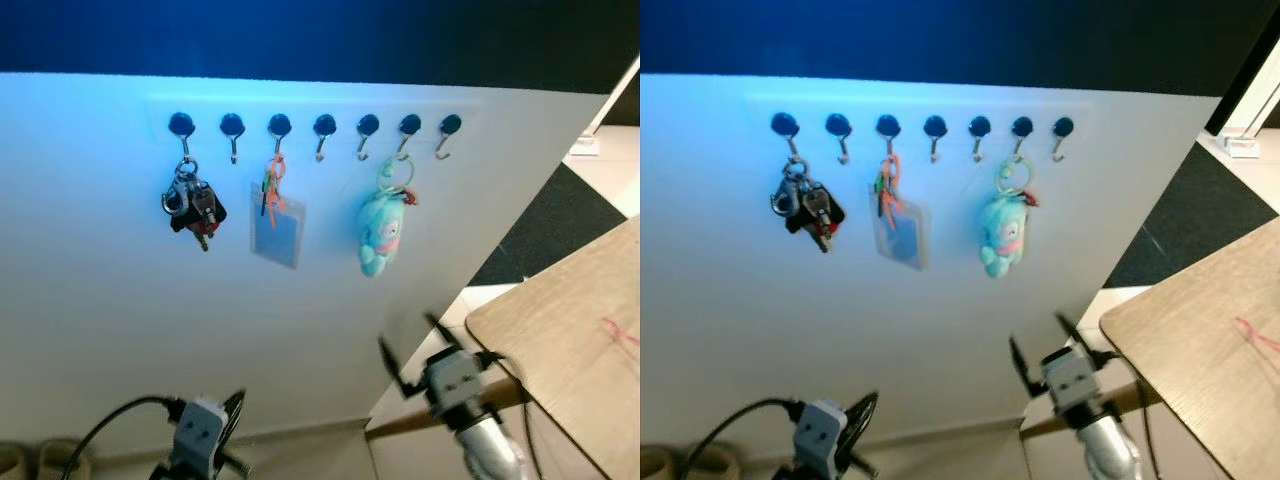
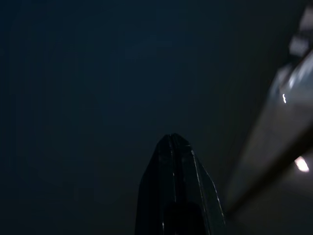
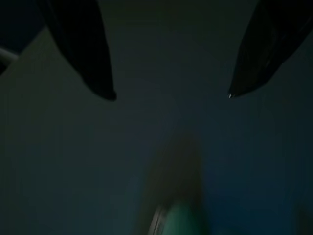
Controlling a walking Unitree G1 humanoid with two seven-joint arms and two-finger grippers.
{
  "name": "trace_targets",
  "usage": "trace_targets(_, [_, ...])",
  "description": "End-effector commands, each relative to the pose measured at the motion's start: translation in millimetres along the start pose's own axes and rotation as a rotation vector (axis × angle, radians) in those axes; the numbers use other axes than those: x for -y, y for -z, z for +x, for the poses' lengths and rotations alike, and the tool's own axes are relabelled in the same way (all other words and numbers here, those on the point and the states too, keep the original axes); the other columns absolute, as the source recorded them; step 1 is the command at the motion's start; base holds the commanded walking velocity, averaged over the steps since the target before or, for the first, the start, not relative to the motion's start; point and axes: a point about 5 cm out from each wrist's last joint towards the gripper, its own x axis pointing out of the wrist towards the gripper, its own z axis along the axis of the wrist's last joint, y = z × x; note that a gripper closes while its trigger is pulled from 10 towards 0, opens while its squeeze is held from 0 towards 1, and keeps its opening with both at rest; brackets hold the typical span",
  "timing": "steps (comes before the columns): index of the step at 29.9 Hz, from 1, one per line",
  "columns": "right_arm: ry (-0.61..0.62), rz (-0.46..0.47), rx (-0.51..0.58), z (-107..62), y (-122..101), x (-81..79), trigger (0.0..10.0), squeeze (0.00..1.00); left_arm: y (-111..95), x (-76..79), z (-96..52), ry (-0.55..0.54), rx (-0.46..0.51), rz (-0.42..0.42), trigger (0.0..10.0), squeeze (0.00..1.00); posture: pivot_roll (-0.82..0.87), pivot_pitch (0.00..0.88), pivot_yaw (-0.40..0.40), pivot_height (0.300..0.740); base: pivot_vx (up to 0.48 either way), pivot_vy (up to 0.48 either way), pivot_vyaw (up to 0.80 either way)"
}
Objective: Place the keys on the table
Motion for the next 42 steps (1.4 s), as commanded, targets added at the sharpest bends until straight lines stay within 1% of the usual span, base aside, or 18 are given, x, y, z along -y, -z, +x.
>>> trace_targets(1, [0.016,0.051,0.047,0.4,-13.1,-0.2,10.0,0.33,-16.3,1.0,2.3,0.028,0.069,0.014,10.0,0.0,0.03,0.097,-0.062,0.74,0.0,0.0,0.0])
trace_targets(2, [0.016,0.051,0.047,0.4,-13.1,-0.2,10.0,0.33,-16.3,1.0,2.3,0.028,0.069,0.014,10.0,0.0,0.03,0.097,-0.062,0.74,0.0,0.0,0.0])
trace_targets(3, [0.013,0.082,0.088,3.4,-22.9,-3.3,10.0,0.9,-27.5,0.7,6.2,0.033,0.115,0.019,10.0,0.0,0.04,0.097,-0.059,0.74,0.0,0.0,0.0])
trace_targets(4, [0.005,0.108,0.125,6.0,-32.6,-6.8,10.0,1.0,-38.7,0.9,9.5,0.042,0.16,0.027,10.0,0.0,0.04,0.095,-0.057,0.74,0.0,0.0,0.0])
trace_targets(6, [-0.009,0.153,0.184,11.3,-49.0,-12.7,10.0,1.0,-56.8,1.9,13.8,0.057,0.23,0.048,10.0,0.0,0.04,0.093,-0.055,0.74,0.0,0.0,0.0])
trace_targets(9, [-0.008,0.194,0.226,17.6,-63.0,-15.5,10.0,1.0,-72.0,2.1,16.3,0.057,0.292,0.067,10.0,0.0,0.03,0.09,-0.054,0.74,0.0,0.0,0.0])
trace_targets(10, [-0.008,0.227,0.24,22.4,-70.5,-15.5,10.0,1.0,-79.5,2.6,16.5,0.067,0.318,0.08,10.0,0.0,0.04,0.089,-0.054,0.74,0.0,0.0,0.0])
trace_targets(11, [-0.01,0.243,0.245,24.1,-73.5,-15.2,10.0,0.17,-82.2,3.0,16.3,0.072,0.325,0.085,10.0,0.0,0.04,0.089,-0.054,0.74,0.0,0.0,0.0])
trace_targets(13, [-0.012,0.259,0.25,25.8,-76.8,-14.6,10.0,0.17,-85.1,3.2,16.2,0.077,0.329,0.087,10.0,0.0,0.04,0.086,-0.056,0.74,0.0,0.0,0.0])
trace_targets(14, [-0.006,0.275,0.26,29.2,-80.1,-13.4,10.0,0.0,-88.6,3.3,17.0,0.078,0.338,0.089,10.0,0.0,0.04,0.085,-0.057,0.74,0.0,0.0,0.0])
trace_targets(17, [-0.003,0.298,0.265,32.3,-85.1,-11.7,10.0,0.0,-93.9,3.4,17.3,0.079,0.341,0.087,10.0,0.0,0.04,0.085,-0.057,0.74,0.0,0.0,0.0])
trace_targets(18, [0.018,0.331,0.263,39.9,-85.5,-10.0,10.0,0.0,-100.8,3.7,21.0,0.074,0.363,0.087,10.0,0.0,0.04,0.078,-0.06,0.74,0.0,0.0,0.0])
trace_targets(26, [0.02,0.381,0.226,52.1,-86.0,-11.9,10.0,0.0,-113.3,7.6,26.0,0.086,0.383,0.087,10.0,0.0,0.04,0.069,-0.064,0.74,0.0,0.0,0.0])
trace_targets(29, [0.028,0.366,0.219,57.7,-86.2,-11.7,10.0,0.0,-116.4,8.7,27.4,0.089,0.387,0.079,10.0,0.0,0.04,0.067,-0.065,0.74,0.0,0.0,0.0])
trace_targets(31, [0.031,0.344,0.21,65.6,-85.1,-12.6,10.0,0.0,-118.4,10.0,28.6,0.094,0.386,0.071,10.0,0.0,0.04,0.067,-0.065,0.74,0.0,0.0,0.0])
trace_targets(35, [0.021,0.338,0.206,69.6,-84.5,-13.8,10.0,0.0,-119.0,10.4,28.9,0.093,0.384,0.063,10.0,0.0,0.04,0.066,-0.065,0.74,0.0,0.0,0.0])
trace_targets(38, [-0.009,0.308,0.185,75.3,-82.8,-17.0,10.0,0.0,-123.0,11.2,30.2,0.095,0.392,0.055,10.0,0.0,0.05,0.067,-0.071,0.74,0.0,0.0,0.0])
trace_targets(42, [0.014,0.274,0.158,77.8,-79.8,-15.0,10.0,0.0,-130.2,13.9,32.6,0.115,0.417,0.033,10.0,0.0,0.05,0.068,-0.073,0.74,0.0,0.0,0.0])
